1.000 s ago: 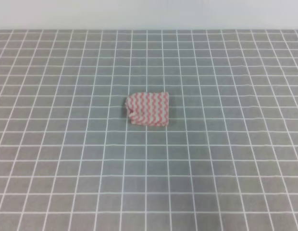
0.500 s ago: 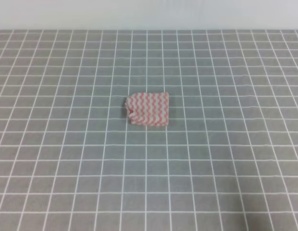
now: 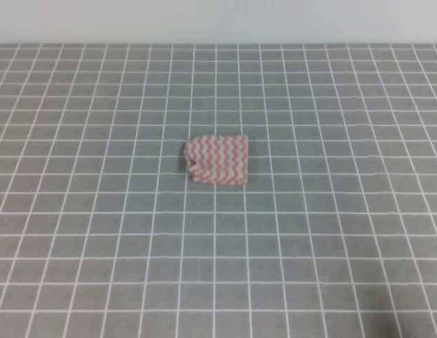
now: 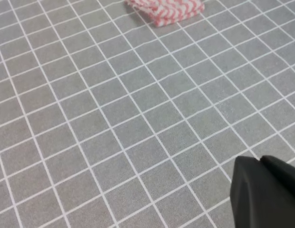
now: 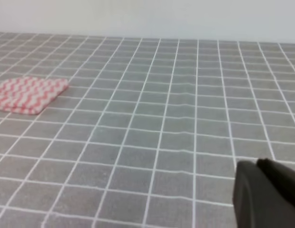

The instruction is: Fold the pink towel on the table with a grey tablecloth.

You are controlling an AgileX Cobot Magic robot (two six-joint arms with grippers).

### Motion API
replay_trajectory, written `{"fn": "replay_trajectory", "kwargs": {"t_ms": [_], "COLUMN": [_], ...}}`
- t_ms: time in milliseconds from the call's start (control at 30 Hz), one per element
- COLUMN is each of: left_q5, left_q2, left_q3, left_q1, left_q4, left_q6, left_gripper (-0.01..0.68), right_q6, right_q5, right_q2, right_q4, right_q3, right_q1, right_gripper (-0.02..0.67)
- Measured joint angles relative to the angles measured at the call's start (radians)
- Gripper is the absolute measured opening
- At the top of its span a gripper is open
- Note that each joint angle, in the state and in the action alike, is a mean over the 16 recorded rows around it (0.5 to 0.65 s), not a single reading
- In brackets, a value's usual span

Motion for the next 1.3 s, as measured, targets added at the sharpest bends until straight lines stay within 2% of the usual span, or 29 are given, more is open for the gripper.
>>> {"fn": "replay_trajectory", "kwargs": {"t_ms": [467, 1000, 1300], "left_q5": [0.001, 0.006, 0.008], "left_q2": [-0.003, 0.002, 0.003], "left_q3": [0.000, 0.004, 0.006], "left_q1": [0.000, 0.000, 0.000], "left_q4": [0.000, 0.000, 0.000], "left_q6": [0.000, 0.000, 0.000], "left_gripper": [-0.002, -0.002, -0.002], "right_q6": [0.000, 0.000, 0.000], "right_q5": [-0.027, -0.024, -0.018], "right_q2": [-0.014, -0.018, -0.012], "right_q4": [0.165, 0.201, 0.202], "right_q3": [0.020, 0.019, 0.010], "right_q1": [-0.007, -0.190, -0.211], "right_gripper": [-0.017, -0.017, -0.017]}}
